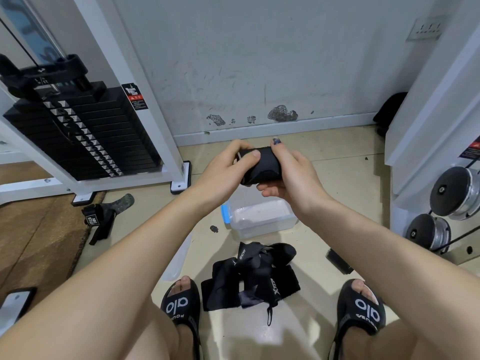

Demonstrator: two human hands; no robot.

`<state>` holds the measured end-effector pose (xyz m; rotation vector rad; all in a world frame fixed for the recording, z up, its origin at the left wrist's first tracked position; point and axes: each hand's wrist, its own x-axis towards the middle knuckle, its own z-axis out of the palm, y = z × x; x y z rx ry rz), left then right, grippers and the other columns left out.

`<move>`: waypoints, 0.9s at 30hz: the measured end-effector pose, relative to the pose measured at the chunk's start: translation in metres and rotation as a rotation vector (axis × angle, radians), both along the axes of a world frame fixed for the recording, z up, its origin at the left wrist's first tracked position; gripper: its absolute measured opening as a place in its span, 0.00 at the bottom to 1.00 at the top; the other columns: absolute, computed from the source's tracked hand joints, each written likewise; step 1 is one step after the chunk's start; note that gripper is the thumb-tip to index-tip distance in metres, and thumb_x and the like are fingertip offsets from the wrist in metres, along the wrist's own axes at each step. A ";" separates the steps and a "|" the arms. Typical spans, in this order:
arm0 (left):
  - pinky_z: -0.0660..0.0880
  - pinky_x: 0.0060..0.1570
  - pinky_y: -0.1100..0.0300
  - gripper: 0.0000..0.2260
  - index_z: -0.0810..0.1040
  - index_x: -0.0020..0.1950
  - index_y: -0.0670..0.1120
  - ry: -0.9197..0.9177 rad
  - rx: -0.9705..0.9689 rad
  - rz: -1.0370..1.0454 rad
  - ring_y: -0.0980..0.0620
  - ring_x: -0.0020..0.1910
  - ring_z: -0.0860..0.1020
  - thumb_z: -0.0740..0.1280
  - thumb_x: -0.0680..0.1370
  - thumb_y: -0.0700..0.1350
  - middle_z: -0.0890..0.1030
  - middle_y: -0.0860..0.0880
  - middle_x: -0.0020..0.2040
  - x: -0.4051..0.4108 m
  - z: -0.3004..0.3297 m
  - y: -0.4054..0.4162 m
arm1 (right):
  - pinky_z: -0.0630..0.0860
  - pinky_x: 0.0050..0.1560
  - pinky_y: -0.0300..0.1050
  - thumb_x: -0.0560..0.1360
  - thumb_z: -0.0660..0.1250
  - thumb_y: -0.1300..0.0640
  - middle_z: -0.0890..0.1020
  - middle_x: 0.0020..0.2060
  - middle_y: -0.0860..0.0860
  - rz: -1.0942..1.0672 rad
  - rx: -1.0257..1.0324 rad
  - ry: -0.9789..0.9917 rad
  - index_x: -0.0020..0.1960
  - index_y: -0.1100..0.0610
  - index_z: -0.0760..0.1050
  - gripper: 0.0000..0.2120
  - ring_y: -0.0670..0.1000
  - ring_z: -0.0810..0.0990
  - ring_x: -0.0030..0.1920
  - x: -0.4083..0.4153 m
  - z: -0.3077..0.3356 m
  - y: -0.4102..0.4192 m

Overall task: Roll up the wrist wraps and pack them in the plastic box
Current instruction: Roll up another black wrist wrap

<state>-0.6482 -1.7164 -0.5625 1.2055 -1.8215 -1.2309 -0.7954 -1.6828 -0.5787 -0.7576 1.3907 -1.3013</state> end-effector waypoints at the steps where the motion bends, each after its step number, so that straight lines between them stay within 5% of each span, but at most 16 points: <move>1: 0.77 0.50 0.48 0.15 0.78 0.56 0.48 0.027 0.030 0.008 0.48 0.41 0.79 0.64 0.76 0.57 0.81 0.44 0.47 0.000 0.000 -0.001 | 0.79 0.34 0.45 0.81 0.65 0.41 0.85 0.48 0.62 0.031 0.015 -0.010 0.63 0.62 0.73 0.24 0.56 0.84 0.33 -0.001 0.001 0.001; 5: 0.74 0.45 0.58 0.10 0.80 0.56 0.45 0.029 0.050 0.054 0.52 0.43 0.78 0.63 0.82 0.49 0.83 0.43 0.52 0.000 -0.004 -0.008 | 0.78 0.34 0.45 0.80 0.67 0.42 0.84 0.46 0.60 0.127 0.031 0.042 0.65 0.64 0.70 0.27 0.55 0.82 0.34 -0.003 0.005 0.004; 9: 0.74 0.44 0.54 0.09 0.79 0.53 0.42 0.010 0.039 0.066 0.50 0.42 0.77 0.61 0.84 0.44 0.81 0.40 0.48 -0.008 -0.013 -0.008 | 0.77 0.33 0.45 0.81 0.65 0.45 0.83 0.45 0.59 0.180 0.057 0.102 0.62 0.62 0.74 0.21 0.56 0.81 0.34 -0.011 0.002 0.006; 16: 0.79 0.50 0.54 0.09 0.82 0.54 0.45 -0.024 0.186 0.006 0.52 0.47 0.79 0.61 0.83 0.44 0.83 0.47 0.51 -0.048 -0.050 -0.010 | 0.85 0.50 0.49 0.78 0.68 0.50 0.83 0.57 0.52 0.204 0.134 0.251 0.61 0.49 0.78 0.12 0.50 0.83 0.54 -0.051 -0.034 0.013; 19: 0.81 0.54 0.48 0.11 0.82 0.55 0.44 -0.036 0.268 -0.065 0.50 0.47 0.81 0.60 0.83 0.43 0.83 0.48 0.50 -0.068 -0.076 -0.016 | 0.82 0.54 0.49 0.73 0.74 0.55 0.82 0.57 0.50 0.271 0.156 0.417 0.64 0.46 0.77 0.20 0.49 0.83 0.51 -0.076 -0.054 0.021; 23: 0.79 0.63 0.47 0.13 0.79 0.58 0.46 -0.150 0.379 -0.155 0.45 0.56 0.81 0.57 0.85 0.49 0.80 0.48 0.57 -0.093 -0.117 -0.021 | 0.75 0.37 0.42 0.68 0.80 0.55 0.81 0.52 0.51 0.409 0.210 0.730 0.59 0.52 0.75 0.22 0.49 0.79 0.37 -0.104 -0.076 0.017; 27: 0.80 0.60 0.48 0.15 0.73 0.66 0.48 -0.138 0.625 -0.030 0.48 0.55 0.81 0.56 0.86 0.54 0.78 0.48 0.57 -0.115 -0.166 -0.029 | 0.75 0.47 0.46 0.68 0.79 0.51 0.80 0.53 0.50 0.501 0.250 0.929 0.61 0.53 0.76 0.25 0.53 0.78 0.49 -0.121 -0.127 0.006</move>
